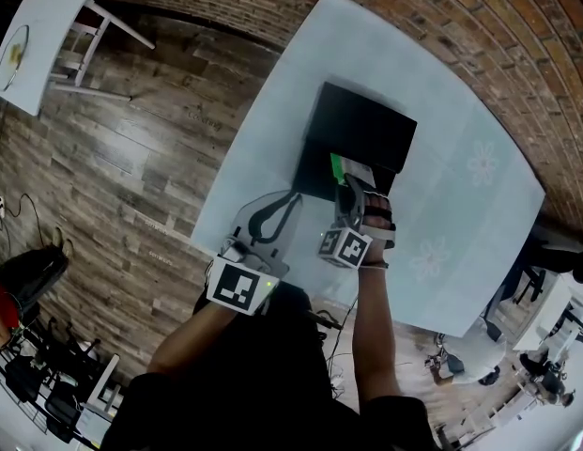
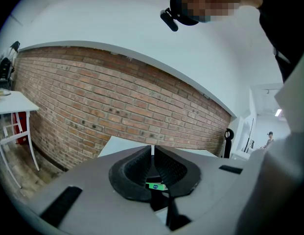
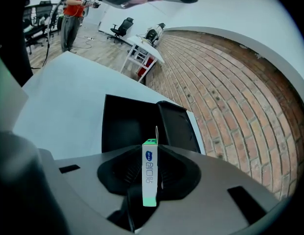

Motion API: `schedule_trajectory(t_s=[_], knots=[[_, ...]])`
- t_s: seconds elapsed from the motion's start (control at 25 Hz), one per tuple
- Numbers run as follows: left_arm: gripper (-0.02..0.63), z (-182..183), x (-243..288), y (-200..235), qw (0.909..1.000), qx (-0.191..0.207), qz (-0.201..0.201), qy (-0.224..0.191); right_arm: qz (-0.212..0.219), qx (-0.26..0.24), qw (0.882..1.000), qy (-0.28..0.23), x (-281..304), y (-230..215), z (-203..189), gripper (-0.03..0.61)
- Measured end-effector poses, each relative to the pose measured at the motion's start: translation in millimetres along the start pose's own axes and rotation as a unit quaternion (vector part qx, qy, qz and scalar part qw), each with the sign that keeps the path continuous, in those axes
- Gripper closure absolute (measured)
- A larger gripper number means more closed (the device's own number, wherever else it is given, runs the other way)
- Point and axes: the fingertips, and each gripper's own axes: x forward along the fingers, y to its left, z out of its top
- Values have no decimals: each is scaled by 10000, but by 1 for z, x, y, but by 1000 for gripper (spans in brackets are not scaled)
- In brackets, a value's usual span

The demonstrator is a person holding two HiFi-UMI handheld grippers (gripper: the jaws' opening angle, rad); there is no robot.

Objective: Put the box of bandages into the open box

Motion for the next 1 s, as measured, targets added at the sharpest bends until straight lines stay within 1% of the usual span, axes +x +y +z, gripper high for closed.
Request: schedule_trajectory(t_s=[0.16, 0.28, 0.72, 0.88, 1.0], knots=[[566, -3, 0, 1, 10000, 10, 1, 15, -85, -338, 9993, 125, 9, 3, -2, 469], [567, -4, 0, 1, 10000, 18, -9, 30, -25, -372, 9992, 141, 15, 5, -3, 471], [568, -14, 0, 4, 9999, -39, 5, 94, -138, -500, 9984, 219, 34, 3, -14, 471], [566, -16, -1, 3, 9999, -42, -20, 115, -146, -387, 9990, 188, 33, 2, -14, 465], [566, -15, -3, 4, 10000, -68, -10, 72, 98, -78, 9997, 215, 34, 7, -14, 453]])
